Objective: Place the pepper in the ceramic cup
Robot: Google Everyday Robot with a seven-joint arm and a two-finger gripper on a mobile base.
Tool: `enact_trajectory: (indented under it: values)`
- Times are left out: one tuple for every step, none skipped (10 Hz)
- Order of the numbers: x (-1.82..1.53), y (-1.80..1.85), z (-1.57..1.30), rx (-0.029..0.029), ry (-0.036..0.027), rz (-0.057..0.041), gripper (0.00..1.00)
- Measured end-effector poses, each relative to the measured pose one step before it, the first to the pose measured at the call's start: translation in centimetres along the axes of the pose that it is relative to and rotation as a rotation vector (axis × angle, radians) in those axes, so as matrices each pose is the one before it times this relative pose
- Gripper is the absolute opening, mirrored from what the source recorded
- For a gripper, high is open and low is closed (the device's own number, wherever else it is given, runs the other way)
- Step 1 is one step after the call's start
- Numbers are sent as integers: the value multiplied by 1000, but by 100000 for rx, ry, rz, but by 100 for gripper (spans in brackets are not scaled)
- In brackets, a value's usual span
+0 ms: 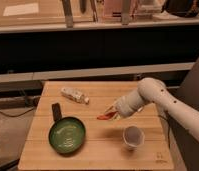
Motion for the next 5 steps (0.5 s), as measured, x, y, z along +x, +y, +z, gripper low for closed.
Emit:
enact_trajectory:
  values:
    - [-80, 345, -410, 366, -382, 938, 0]
    - [-4, 404, -436, 513, -320, 943, 0]
    - [-80, 341, -307, 22, -226, 547, 0]
    - [-1, 530, -543, 450, -339, 1122, 0]
    - [4, 523, -503, 331, -151, 753, 0]
